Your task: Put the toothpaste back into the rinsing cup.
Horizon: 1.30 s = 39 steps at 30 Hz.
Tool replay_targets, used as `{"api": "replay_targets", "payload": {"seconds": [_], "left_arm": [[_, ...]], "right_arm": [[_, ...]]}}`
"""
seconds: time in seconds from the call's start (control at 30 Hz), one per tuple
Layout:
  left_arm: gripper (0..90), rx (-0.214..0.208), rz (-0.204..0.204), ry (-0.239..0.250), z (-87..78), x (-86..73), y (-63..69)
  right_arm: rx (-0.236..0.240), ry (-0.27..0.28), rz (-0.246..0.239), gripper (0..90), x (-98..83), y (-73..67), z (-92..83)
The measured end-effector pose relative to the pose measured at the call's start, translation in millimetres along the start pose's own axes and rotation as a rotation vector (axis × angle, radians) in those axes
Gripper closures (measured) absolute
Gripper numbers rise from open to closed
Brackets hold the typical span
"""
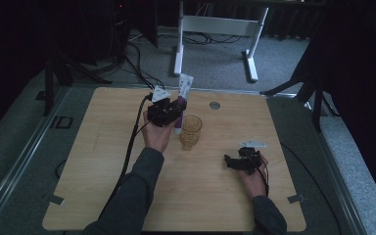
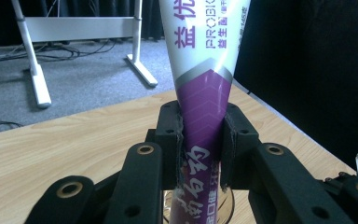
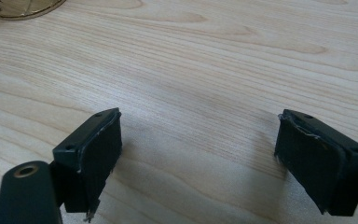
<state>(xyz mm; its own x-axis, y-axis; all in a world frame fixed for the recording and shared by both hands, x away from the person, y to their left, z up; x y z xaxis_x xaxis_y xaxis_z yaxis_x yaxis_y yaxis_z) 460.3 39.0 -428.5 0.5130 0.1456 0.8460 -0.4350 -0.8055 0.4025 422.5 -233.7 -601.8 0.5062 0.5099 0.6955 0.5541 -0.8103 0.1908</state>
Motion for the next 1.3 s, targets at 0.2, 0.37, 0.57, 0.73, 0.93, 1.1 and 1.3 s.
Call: {"api": "replay_targets", "payload": {"seconds": [0.2, 0.37, 0.57, 0.73, 0.93, 1.1, 1.3], "left_arm": [[72.2, -0.007, 0.013, 0.005, 5.2, 1.6, 5.2], [72.3, 0.001, 0.008, 0.007, 7.5, 2.3, 3.1], [72.2, 0.000, 0.002, 0.011, 9.4, 2.9, 1.2], [72.2, -0.004, -0.004, 0.016, 11.1, 3.5, 0.7], [72.2, 0.000, -0.007, 0.019, 17.8, 5.1, 2.7], [72.1, -0.004, -0.003, 0.022, 22.4, 4.8, 5.9], [72.1, 0.001, 0.003, 0.017, 28.6, 3.5, 7.0]], "right_arm": [[0.000, 0.000, 0.001, 14.6, 0.0, 0.0, 0.0], [0.000, 0.000, 0.001, 14.6, 0.0, -0.1, 0.0], [0.000, 0.000, 0.001, 14.6, 0.0, 0.0, 0.0], [0.000, -0.001, 0.001, 14.6, 0.0, -0.1, -0.1], [0.001, -0.001, 0.002, 14.6, 0.0, -0.2, -0.1], [0.000, -0.001, 0.001, 14.6, 0.0, -0.1, -0.1], [0.000, -0.001, 0.002, 14.6, 0.0, -0.2, -0.1]]}}
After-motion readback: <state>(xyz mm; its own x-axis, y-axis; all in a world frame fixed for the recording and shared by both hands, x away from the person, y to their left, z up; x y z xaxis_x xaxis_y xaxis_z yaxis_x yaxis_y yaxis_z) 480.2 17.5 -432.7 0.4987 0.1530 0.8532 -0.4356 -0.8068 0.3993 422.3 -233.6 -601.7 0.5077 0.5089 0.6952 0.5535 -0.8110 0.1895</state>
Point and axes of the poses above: each handheld gripper's, and its own axes: z roughly forward along the jaws, x roughly out of its top, y roughly to its right, the point moved 6 cm from there along z, roughly forward along the jaws, and after that the axes turned 15 degrees about -z, right-handed, at the moved point
